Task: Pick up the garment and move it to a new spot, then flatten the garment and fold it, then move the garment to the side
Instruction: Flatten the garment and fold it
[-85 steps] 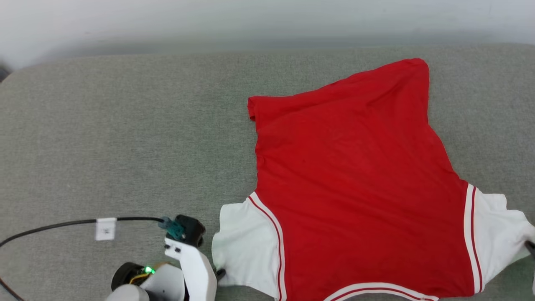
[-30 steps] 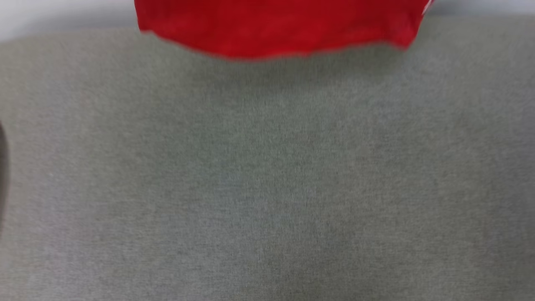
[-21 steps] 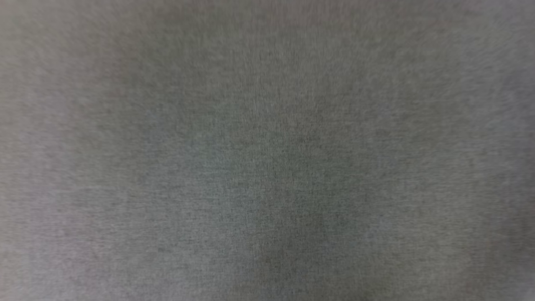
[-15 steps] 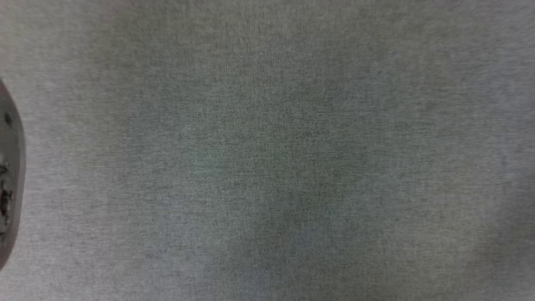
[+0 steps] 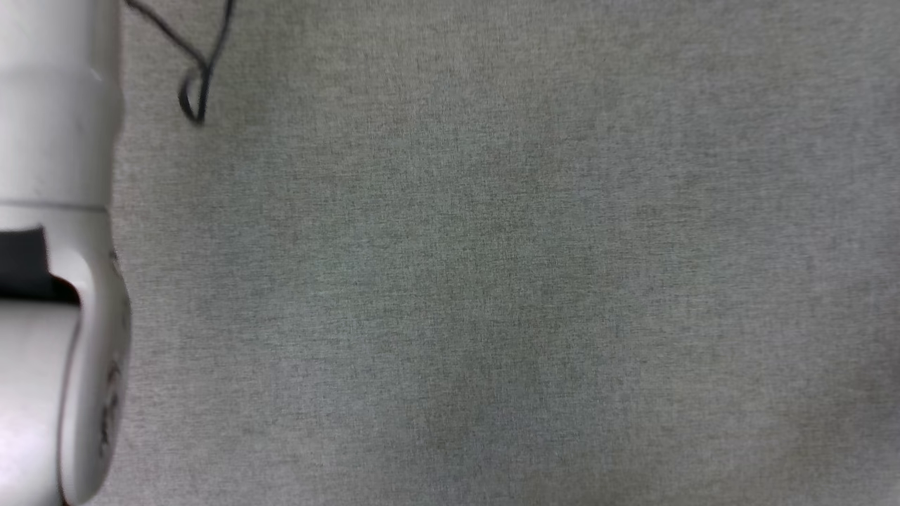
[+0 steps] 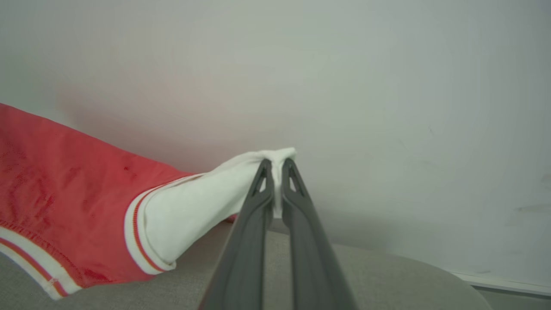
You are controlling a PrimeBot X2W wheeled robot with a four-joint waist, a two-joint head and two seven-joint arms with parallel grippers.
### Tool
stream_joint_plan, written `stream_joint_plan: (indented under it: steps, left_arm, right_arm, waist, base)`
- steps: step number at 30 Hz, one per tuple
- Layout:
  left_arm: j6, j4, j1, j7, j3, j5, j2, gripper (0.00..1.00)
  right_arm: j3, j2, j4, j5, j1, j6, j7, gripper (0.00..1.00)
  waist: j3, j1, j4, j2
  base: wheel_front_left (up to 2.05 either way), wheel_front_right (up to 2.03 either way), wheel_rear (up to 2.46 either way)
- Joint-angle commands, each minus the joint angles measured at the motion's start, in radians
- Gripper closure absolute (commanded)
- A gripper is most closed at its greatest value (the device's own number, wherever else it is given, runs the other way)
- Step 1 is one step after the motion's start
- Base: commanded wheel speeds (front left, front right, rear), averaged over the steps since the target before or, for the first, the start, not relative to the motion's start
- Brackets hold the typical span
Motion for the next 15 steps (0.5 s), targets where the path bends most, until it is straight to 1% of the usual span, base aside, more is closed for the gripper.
stream_joint_plan:
  steps: [1, 6, 13, 15]
  left_arm:
    - [-0.024, 0.012, 0.054, -0.017, -0.015, 0.005, 0.010, 1.00]
    - [-0.055, 0.049, 0.196, -0.064, -0.027, -0.018, -0.001, 1.00]
    - [-0.072, 0.072, 0.406, -0.135, -0.035, -0.071, -0.003, 1.00]
    - [-0.073, 0.069, 0.470, -0.147, -0.036, -0.089, 0.006, 1.00]
  right_arm:
    - [0.017, 0.002, 0.001, 0.019, 0.045, -0.001, -0.022, 1.00]
    - [0.076, 0.009, 0.009, 0.063, 0.169, -0.001, -0.058, 1.00]
    - [0.163, 0.010, 0.009, 0.127, 0.342, -0.001, -0.093, 1.00]
    - [0.191, 0.005, 0.003, 0.144, 0.381, -0.001, -0.100, 1.00]
  waist:
    - [-0.035, -0.0001, -0.003, 0.0000]
    - [-0.101, -0.0001, 0.000, 0.0000]
    - [-0.218, -0.0001, -0.005, 0.0000]
    - [-0.254, -0.0001, -0.011, 0.0000]
  base:
    - [0.00, 0.00, 0.00]
    - [0.00, 0.00, 0.00]
    - [0.00, 0.00, 0.00]
    - [0.00, 0.00, 0.00]
